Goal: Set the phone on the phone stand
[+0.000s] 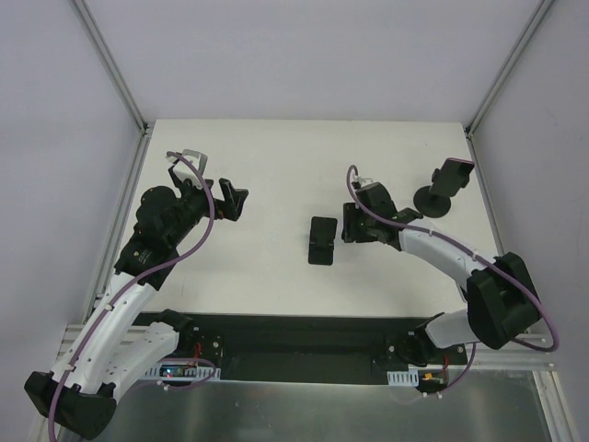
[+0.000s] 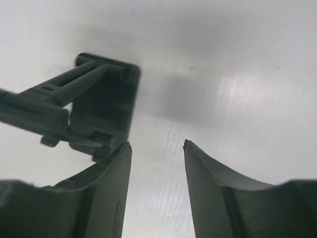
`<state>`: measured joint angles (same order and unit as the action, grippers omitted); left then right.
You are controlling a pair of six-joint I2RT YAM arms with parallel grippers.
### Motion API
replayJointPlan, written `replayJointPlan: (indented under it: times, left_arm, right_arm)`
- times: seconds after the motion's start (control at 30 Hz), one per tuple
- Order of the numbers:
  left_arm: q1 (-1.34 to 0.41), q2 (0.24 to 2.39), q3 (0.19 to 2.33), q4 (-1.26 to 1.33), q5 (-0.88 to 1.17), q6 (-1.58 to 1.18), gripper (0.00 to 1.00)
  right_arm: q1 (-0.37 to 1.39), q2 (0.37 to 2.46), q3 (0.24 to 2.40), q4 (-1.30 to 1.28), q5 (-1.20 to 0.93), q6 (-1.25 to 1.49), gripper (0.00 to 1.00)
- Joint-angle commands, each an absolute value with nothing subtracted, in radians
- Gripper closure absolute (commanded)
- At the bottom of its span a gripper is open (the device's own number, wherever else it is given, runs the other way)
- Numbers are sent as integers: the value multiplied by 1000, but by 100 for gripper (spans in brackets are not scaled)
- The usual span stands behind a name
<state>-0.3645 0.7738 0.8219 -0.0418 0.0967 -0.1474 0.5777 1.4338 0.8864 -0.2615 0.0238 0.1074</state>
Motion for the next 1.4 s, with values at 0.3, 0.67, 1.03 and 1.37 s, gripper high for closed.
replayJointPlan:
  times: [0.3, 0.67, 1.03, 1.37]
  left_arm:
    - [-356, 739, 839, -11, 109, -164, 1]
    - [-356, 736, 839, -9, 118, -170, 1]
    - [-356, 742, 839, -8, 124, -173, 1]
    - [-356, 750, 841, -9, 129, -178, 1]
  right_arm:
    - [221, 902, 577, -390, 434, 443, 6]
    - [-373, 1055, 673, -540, 350, 474, 3]
    - [-600, 1285, 782, -597, 249, 468, 3]
    - [-604, 1394, 796, -632, 316, 495, 3]
